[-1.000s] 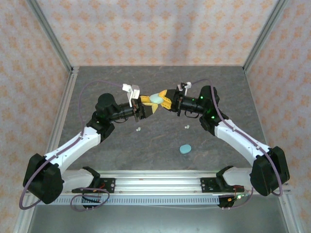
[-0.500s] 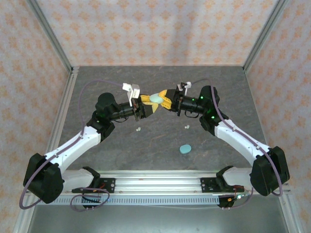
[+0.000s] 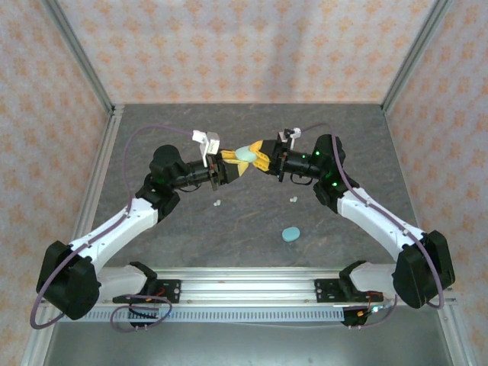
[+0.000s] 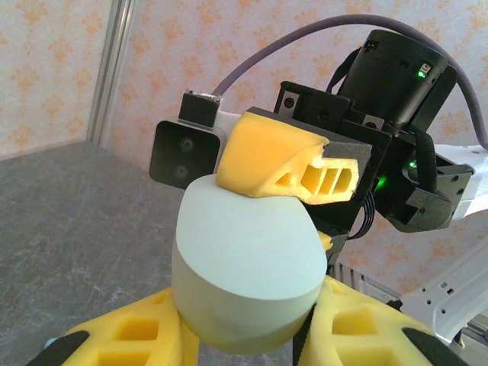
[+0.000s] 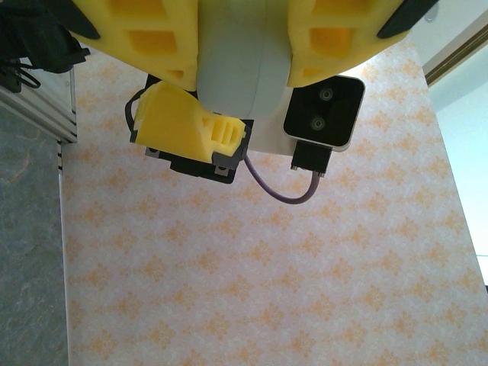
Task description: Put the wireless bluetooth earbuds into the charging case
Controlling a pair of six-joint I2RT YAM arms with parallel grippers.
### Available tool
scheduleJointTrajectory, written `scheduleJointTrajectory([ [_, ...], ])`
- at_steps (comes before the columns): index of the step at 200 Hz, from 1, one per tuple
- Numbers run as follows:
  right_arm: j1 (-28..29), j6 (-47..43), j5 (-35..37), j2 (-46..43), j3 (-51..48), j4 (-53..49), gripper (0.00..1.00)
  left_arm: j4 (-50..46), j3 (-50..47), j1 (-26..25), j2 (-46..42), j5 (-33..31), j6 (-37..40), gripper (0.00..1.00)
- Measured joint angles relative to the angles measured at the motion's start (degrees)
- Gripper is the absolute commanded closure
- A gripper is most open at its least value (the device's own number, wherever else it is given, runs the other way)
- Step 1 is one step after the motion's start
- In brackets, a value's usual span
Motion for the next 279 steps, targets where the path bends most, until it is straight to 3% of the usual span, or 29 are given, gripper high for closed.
scheduleJointTrajectory([
  [12, 0.0, -0.3, 0.0, 0.0, 0.1, -0.2, 0.96, -0.9, 0.2, 0.0, -0.2, 0.0, 0.5, 0.70],
  [37, 0.2, -0.8, -0.8, 0.0, 0.2, -0.7, 0.96, -3.1, 0.4, 0.0, -1.0, -0.1, 2.1, 0.46],
  [72, 0.7, -0.9, -2.2, 0.0, 0.3, -1.5, 0.97, -4.9, 0.6, 0.0, -3.0, -0.1, 4.4, 0.38],
  [124, 0.7, -1.2, -2.8, 0.0, 0.9, -1.7, 0.97, -5.3, 0.9, 0.0, -3.1, 0.6, 4.7, 0.41],
  [202, 0.7, -1.2, -3.0, 0.0, 0.9, -1.9, 0.97, -5.6, 1.7, 0.0, -2.1, 0.9, 4.8, 0.62],
  [257, 0.7, -1.2, -2.8, 0.0, 0.9, -1.9, 0.97, -5.9, 1.8, 0.2, -2.1, 1.2, 5.4, 0.60],
  [279, 0.7, -1.2, -2.8, 0.0, 0.9, -1.9, 0.95, -6.0, 1.8, 0.2, -2.1, 1.2, 5.7, 0.72],
])
